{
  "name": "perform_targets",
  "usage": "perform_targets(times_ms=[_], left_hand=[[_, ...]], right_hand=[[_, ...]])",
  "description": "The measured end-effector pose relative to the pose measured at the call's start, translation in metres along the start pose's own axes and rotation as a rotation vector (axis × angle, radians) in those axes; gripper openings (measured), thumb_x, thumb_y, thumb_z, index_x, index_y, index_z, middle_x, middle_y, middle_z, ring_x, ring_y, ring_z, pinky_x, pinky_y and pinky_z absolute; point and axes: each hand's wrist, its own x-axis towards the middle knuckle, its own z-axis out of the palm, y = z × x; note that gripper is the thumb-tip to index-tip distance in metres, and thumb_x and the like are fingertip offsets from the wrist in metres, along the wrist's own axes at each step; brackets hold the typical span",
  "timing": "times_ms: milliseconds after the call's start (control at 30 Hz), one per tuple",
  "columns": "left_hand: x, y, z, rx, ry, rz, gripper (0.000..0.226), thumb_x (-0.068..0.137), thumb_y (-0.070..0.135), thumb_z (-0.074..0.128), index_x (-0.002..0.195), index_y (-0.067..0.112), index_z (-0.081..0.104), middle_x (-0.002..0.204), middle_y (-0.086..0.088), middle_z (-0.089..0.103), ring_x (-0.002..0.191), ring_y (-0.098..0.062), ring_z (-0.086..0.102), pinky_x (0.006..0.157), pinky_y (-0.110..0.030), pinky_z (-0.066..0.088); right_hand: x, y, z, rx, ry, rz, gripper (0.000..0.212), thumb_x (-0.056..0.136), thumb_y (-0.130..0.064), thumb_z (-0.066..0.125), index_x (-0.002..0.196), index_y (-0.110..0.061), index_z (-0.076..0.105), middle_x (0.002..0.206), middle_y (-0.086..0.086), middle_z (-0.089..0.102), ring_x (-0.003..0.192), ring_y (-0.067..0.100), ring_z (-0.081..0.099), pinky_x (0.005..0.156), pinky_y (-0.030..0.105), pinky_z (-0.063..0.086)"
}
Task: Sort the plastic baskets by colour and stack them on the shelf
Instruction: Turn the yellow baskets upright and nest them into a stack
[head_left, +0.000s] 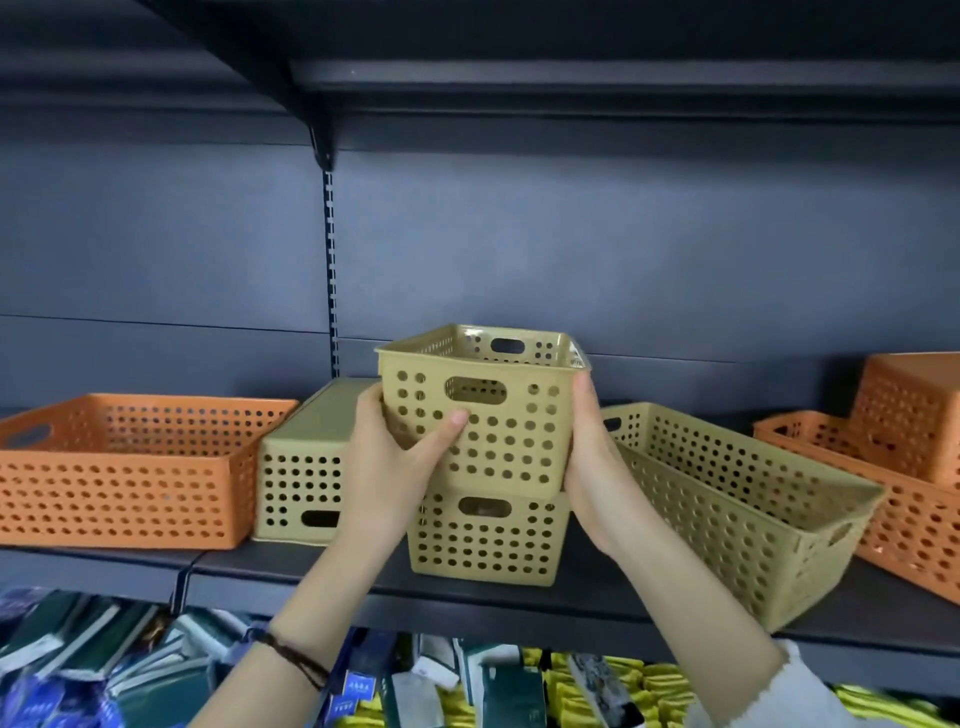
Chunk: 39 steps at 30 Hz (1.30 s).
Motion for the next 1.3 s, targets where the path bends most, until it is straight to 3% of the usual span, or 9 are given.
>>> perform_targets(times_ms=[167, 333, 433, 667, 800, 933, 1100, 1233, 1300], left_hand=[[0.013, -0.010, 0.016, 0.093, -0.028, -0.007, 0.060, 0.077, 0.041, 0.077, 0.122, 0.013, 0.048, 0.101, 0.011, 0.057, 0.092, -0.010, 0.055, 0.069, -0.020, 0.041], [0.006, -0.030, 0.018, 0.084, -0.109, -0.020, 0.076, 0.075, 0.035, 0.080, 0.134, 0.012, 0.036, 0.100, 0.006, 0.059, 0.093, -0.014, 0.058, 0.067, -0.014, 0.042], [-0.003, -0.039, 0.013, 0.137, -0.122, 0.031, 0.105, 0.070, 0.062, 0.071, 0.151, 0.020, 0.019, 0.083, 0.002, 0.049, 0.071, -0.019, 0.053, 0.062, -0.029, 0.047], [-0.019, -0.054, 0.005, 0.107, -0.130, -0.032, 0.062, 0.089, 0.046, 0.055, 0.143, 0.019, 0.039, 0.080, 0.009, 0.050, 0.071, -0.007, 0.053, 0.065, -0.026, 0.042], [-0.013, -0.046, 0.002, 0.064, -0.147, -0.116, 0.049, 0.093, 0.030, 0.061, 0.138, 0.020, 0.045, 0.094, 0.003, 0.060, 0.088, -0.005, 0.058, 0.070, -0.016, 0.038], [-0.014, -0.037, 0.010, 0.004, -0.088, -0.141, 0.053, 0.094, 0.036, 0.059, 0.142, 0.016, 0.046, 0.126, -0.006, 0.061, 0.121, -0.021, 0.055, 0.093, -0.029, 0.038], [-0.033, -0.017, 0.037, 0.064, 0.012, -0.124, 0.053, 0.092, 0.036, 0.062, 0.138, 0.013, 0.050, 0.097, -0.002, 0.063, 0.103, -0.024, 0.060, 0.084, -0.032, 0.041], [-0.048, -0.005, 0.055, 0.128, 0.039, -0.102, 0.049, 0.094, 0.032, 0.061, 0.137, 0.011, 0.050, 0.085, 0.003, 0.058, 0.078, 0.002, 0.051, 0.067, -0.003, 0.037], [-0.053, -0.005, 0.061, 0.152, 0.071, -0.088, 0.051, 0.094, 0.034, 0.059, 0.138, 0.010, 0.048, 0.096, -0.004, 0.063, 0.090, -0.008, 0.059, 0.082, -0.013, 0.044]], right_hand=[[0.015, -0.003, -0.013, -0.104, 0.068, -0.093, 0.080, 0.071, -0.080, 0.031, 0.139, -0.066, -0.007, 0.164, -0.007, 0.012, 0.147, 0.020, 0.025, 0.116, 0.055, 0.028], [0.013, 0.030, -0.031, -0.358, 0.091, -0.159, 0.069, 0.083, -0.076, 0.021, 0.147, -0.054, 0.006, 0.160, -0.017, 0.017, 0.148, 0.010, 0.017, 0.121, 0.047, 0.016], [0.004, 0.047, -0.037, -0.441, 0.097, -0.162, 0.064, 0.090, -0.066, 0.021, 0.150, -0.045, 0.015, 0.154, -0.026, 0.018, 0.147, 0.002, 0.011, 0.123, 0.044, 0.011], [-0.024, 0.064, -0.046, -0.448, 0.017, -0.085, 0.059, 0.093, -0.059, 0.022, 0.149, -0.044, 0.015, 0.154, -0.026, 0.019, 0.143, -0.006, 0.013, 0.122, 0.033, 0.011], [-0.039, 0.044, -0.062, -0.537, 0.064, -0.176, 0.045, 0.100, -0.045, 0.036, 0.143, -0.034, 0.041, 0.153, -0.019, 0.033, 0.136, -0.011, 0.029, 0.115, 0.015, 0.021], [-0.064, 0.014, -0.108, -0.889, 0.070, -0.437, 0.033, 0.094, -0.042, 0.050, 0.119, -0.030, 0.067, 0.127, -0.020, 0.061, 0.121, -0.006, 0.051, 0.100, 0.017, 0.039], [-0.076, 0.013, -0.182, -1.436, 0.283, -0.497, 0.022, 0.085, -0.035, 0.068, 0.099, -0.019, 0.074, 0.093, -0.001, 0.074, 0.091, 0.021, 0.067, 0.079, 0.035, 0.051], [-0.079, 0.025, -0.212, -1.404, 0.354, -0.484, 0.040, 0.085, -0.049, 0.052, 0.078, -0.017, 0.075, 0.067, -0.001, 0.070, 0.067, 0.023, 0.066, 0.071, 0.038, 0.049], [-0.077, 0.027, -0.209, -1.372, 0.380, -0.521, 0.037, 0.086, -0.047, 0.055, 0.069, -0.018, 0.072, 0.059, -0.003, 0.065, 0.060, 0.022, 0.062, 0.069, 0.038, 0.047]])
